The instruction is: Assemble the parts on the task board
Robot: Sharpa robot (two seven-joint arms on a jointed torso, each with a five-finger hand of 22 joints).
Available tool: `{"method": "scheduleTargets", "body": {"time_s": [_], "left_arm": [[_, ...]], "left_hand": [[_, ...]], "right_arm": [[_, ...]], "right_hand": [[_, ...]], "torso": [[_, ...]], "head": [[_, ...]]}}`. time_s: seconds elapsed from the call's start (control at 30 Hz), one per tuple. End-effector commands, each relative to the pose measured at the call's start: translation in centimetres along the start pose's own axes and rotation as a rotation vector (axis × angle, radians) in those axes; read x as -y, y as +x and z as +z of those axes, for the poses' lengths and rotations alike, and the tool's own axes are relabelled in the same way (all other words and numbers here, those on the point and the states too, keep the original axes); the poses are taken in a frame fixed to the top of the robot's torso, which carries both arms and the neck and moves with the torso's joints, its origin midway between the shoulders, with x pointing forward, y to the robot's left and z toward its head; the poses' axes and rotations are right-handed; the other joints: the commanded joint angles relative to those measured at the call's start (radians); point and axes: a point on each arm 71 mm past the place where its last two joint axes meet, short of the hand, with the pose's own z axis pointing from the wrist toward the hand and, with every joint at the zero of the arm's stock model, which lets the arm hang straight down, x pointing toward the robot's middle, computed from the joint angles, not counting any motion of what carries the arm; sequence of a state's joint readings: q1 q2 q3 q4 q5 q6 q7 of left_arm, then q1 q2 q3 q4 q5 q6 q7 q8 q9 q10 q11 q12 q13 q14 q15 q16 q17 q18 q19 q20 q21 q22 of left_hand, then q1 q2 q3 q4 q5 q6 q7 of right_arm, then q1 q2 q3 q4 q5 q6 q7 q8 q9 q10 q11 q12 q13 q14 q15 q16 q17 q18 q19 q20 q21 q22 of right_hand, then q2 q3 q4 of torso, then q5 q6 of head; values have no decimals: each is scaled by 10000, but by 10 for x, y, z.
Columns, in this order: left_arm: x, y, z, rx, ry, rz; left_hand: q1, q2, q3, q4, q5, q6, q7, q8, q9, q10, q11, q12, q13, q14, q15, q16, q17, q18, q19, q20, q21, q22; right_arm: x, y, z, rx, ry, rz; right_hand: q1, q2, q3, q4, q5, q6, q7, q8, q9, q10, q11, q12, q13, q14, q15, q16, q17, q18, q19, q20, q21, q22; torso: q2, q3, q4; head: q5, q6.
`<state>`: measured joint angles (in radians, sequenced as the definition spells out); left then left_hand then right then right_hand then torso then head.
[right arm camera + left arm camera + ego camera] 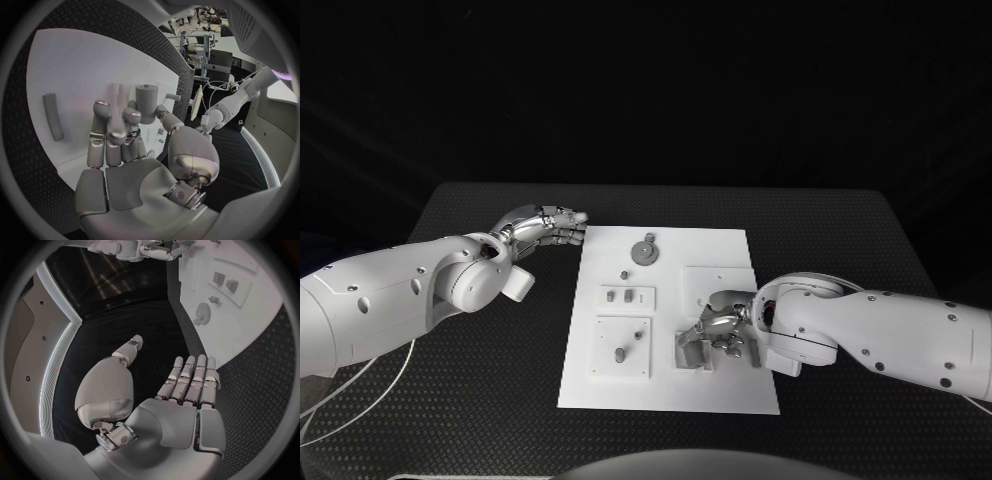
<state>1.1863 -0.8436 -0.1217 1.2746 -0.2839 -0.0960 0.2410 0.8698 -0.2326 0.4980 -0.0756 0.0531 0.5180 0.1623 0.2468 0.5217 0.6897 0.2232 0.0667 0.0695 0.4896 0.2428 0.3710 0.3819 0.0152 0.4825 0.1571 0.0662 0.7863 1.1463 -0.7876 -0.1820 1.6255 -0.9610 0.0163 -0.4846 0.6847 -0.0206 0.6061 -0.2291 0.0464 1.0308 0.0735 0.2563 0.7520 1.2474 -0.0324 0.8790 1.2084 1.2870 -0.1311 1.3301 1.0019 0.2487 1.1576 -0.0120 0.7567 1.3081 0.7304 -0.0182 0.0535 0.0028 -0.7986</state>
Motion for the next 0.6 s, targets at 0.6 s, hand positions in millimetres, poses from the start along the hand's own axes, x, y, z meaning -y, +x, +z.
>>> {"method": "scheduleTargets", "body": {"time_s": [0.6], "left_arm": [[1,1,0,-133,36,-87]], "left_hand": [[9,103,-41,30,2,-88,765,37,20,-21,78,27,17,32,70,31,15,-152,-53,1,60,16]], "right_arm": [[-3,2,0,-155,-276,-29]], "right_hand": [[-447,-71,7,135,28,67,58,-23,4,-21,-9,-44,-15,10,-55,-6,-17,65,-7,63,-67,144]], "torso": [[-2,3,-7]], "head": [[46,-39]]}}
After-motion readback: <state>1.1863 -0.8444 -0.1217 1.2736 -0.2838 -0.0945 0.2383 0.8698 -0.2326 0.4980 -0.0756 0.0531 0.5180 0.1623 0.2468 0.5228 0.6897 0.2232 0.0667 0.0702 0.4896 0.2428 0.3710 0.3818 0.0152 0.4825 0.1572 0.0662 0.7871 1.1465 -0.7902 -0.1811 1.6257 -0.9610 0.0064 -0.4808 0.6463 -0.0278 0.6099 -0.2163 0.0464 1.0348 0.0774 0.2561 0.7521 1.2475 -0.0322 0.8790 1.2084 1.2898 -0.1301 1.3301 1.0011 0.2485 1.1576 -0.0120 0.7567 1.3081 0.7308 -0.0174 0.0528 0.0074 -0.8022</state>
